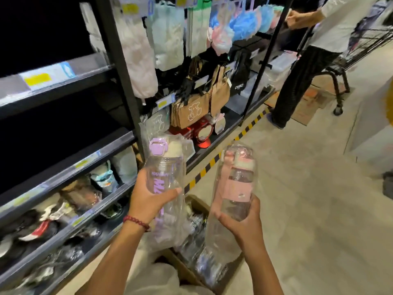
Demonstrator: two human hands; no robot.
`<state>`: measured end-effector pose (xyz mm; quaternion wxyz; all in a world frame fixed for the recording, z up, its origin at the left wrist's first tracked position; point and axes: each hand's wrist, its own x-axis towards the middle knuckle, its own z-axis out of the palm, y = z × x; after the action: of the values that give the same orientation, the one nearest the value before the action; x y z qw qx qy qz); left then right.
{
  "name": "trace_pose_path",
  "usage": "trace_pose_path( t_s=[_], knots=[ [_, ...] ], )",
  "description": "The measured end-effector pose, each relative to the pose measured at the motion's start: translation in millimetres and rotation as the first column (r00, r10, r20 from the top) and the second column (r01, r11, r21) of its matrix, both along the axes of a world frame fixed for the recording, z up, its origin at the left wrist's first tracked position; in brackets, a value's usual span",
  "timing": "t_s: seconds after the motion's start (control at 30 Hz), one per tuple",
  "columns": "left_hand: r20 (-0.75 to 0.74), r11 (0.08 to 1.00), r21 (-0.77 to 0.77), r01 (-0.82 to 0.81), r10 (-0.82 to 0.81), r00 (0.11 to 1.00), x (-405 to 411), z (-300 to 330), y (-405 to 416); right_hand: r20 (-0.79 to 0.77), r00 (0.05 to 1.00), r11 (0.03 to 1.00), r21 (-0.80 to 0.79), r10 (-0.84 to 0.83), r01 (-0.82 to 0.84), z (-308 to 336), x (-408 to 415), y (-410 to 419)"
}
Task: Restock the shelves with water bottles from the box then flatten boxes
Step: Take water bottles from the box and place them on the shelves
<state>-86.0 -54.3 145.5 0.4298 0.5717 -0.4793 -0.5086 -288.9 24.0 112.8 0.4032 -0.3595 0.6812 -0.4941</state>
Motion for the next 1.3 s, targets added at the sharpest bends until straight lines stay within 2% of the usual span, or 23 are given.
trace_pose_path(
  t_s=[0.23,0.4,0.63,0.83,1.2,1.3],
  knots=[
    [0.055,0.969,-0.016,-0.246,0.247,0.968,47,-6,51,0.035,0.966,0.967,0.001,0.255,-0.256,0,39,-14],
    [0.051,0.891,-0.031,-0.453,0.454,0.889,92,-7,79,-0.002,0.907,0.907,-0.009,0.422,-0.422,0,87,-24],
    [0.02,0.773,-0.053,-0.632,0.633,0.774,171,-9,112,-0.033,0.787,0.786,-0.039,0.616,-0.617,11,171,-29],
    [0.004,0.712,-0.05,-0.7,0.701,0.713,261,-14,145,-0.002,0.706,0.706,-0.014,0.708,-0.708,14,268,-19],
    [-0.039,0.61,0.003,-0.793,0.792,0.609,412,-25,179,-0.024,0.627,0.627,0.017,0.779,-0.779,5,438,9],
    [-0.005,0.629,0.018,-0.777,0.777,0.629,438,-33,177,0.01,0.637,0.637,0.026,0.771,-0.771,-1,466,10]
  ],
)
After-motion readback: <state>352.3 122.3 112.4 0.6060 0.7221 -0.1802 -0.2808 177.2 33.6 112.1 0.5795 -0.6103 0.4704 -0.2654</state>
